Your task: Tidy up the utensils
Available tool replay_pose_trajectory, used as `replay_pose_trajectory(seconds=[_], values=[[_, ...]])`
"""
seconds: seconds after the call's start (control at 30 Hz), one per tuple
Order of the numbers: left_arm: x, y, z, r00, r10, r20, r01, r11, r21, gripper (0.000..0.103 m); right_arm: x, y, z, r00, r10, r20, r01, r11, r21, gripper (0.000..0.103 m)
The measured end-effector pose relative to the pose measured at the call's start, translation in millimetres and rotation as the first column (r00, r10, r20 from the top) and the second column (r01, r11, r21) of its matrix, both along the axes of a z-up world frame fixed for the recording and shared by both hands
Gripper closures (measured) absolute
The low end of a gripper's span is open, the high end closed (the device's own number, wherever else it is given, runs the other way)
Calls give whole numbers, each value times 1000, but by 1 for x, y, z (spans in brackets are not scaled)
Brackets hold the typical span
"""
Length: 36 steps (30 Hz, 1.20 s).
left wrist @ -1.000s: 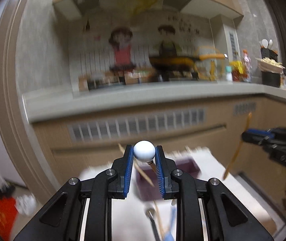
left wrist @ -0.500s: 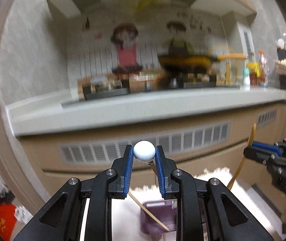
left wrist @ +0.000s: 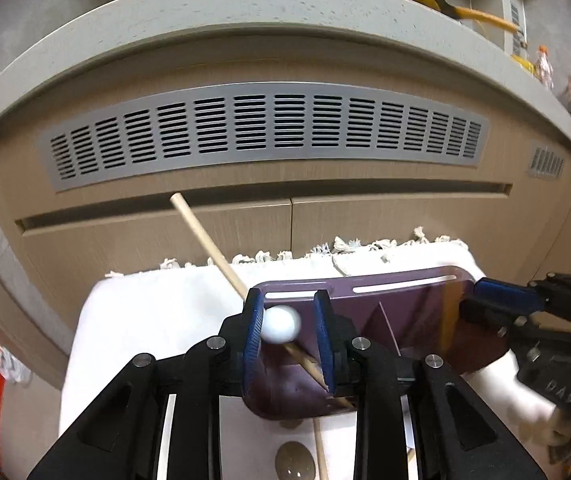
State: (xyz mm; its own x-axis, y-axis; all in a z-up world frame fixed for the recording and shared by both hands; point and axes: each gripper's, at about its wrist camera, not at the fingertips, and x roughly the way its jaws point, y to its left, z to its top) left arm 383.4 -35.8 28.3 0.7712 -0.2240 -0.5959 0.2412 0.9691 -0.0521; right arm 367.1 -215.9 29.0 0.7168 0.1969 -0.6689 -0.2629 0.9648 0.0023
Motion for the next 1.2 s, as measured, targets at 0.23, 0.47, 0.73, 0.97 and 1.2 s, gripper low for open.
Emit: replay_pose_trajectory(seconds=[0.23, 0.47, 0.73, 0.97, 1.2], values=[[-37, 26, 11, 999, 18, 47, -16, 998, -53, 56, -19, -2, 4, 999, -28, 38, 30, 999, -31, 60], [-87, 32, -7, 999, -50, 3, 50, 999, 3, 50, -59, -11, 6, 998, -42, 45, 44, 998, -44, 46], [-148, 29, -55, 977, -165, -137, 169, 985, 17, 47, -103, -10, -27, 998, 5, -56, -8, 998, -58, 44], [-186, 26, -76, 964, -181, -196, 194, 980, 49, 39, -156, -8, -60, 971, 114, -208, -133, 988, -81, 44], [-200, 26, -77, 968, -153, -201, 163, 986, 33, 34, -202, -25, -78, 921, 116, -373, -107, 993, 44, 42]])
